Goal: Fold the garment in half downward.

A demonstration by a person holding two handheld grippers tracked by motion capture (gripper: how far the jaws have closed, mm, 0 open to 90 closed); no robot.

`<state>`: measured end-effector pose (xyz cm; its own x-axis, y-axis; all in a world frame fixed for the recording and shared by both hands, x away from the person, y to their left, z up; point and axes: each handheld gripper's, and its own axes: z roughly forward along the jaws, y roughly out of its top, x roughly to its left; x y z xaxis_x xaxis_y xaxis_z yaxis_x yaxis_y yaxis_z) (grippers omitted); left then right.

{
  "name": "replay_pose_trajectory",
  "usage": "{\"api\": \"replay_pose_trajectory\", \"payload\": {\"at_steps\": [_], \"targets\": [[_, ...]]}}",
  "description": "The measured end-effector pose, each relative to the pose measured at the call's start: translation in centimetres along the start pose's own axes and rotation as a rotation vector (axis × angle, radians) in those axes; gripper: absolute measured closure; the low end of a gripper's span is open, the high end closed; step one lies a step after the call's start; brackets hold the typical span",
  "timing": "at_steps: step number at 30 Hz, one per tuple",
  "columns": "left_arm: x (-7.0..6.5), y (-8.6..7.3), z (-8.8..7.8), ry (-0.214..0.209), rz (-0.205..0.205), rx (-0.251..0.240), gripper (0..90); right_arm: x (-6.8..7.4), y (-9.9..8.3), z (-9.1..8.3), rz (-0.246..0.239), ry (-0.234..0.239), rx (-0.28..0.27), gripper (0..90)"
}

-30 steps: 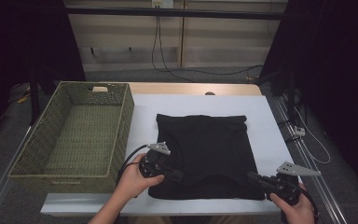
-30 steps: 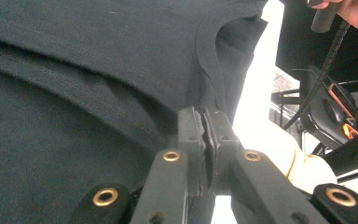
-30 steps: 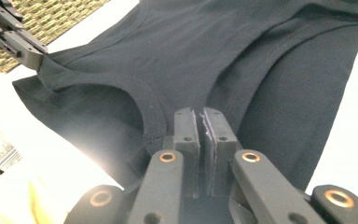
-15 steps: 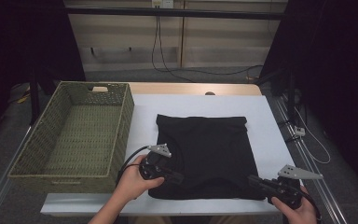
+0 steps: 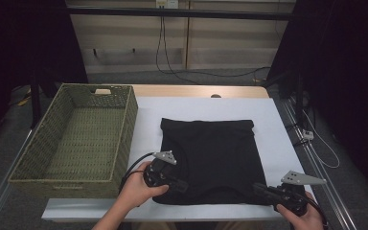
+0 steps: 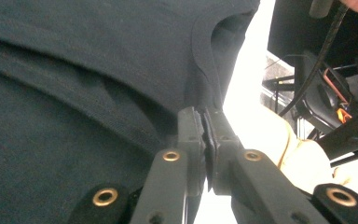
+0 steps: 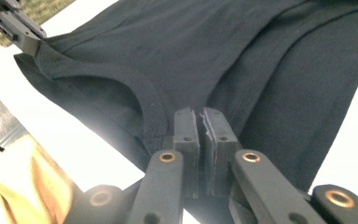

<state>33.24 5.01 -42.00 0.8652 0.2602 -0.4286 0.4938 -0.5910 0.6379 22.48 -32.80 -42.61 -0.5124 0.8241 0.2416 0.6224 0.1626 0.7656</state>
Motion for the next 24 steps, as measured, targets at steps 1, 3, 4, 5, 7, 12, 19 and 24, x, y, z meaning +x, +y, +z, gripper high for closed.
{"api": "replay_pose_trajectory", "payload": {"at_steps": [1,3,4,5,7,12,19,24], "targets": [[0.1,0.0,0.1,0.003,0.002,0.002,86.0,0.0,-0.1,0.1,0.004,0.002,0.005,84.9],[0.2,-0.1,0.3,0.003,0.003,-0.002,85.4,-0.1,-0.2,0.3,0.005,-0.001,0.012,84.6],[0.3,-0.1,0.3,0.004,0.002,0.001,85.1,-0.2,-0.2,0.4,0.008,-0.003,0.017,84.5],[0.3,-0.2,0.4,0.007,0.000,0.003,85.1,-0.2,-0.3,0.5,0.007,-0.006,0.020,84.1],[0.4,-0.3,0.5,0.006,-0.009,0.004,85.0,-0.3,-0.4,0.6,0.008,-0.009,0.026,83.6],[0.3,-0.3,0.6,0.010,-0.002,0.010,84.9,-0.3,-0.3,0.7,0.004,-0.013,0.026,82.2],[-0.2,-0.1,0.3,-0.002,0.007,0.007,86.1,0.2,0.1,0.3,-0.019,0.012,0.021,85.0],[-0.7,0.1,-0.2,-0.006,0.021,-0.007,86.2,0.5,0.5,-0.5,-0.013,0.020,-0.010,85.1]]}}
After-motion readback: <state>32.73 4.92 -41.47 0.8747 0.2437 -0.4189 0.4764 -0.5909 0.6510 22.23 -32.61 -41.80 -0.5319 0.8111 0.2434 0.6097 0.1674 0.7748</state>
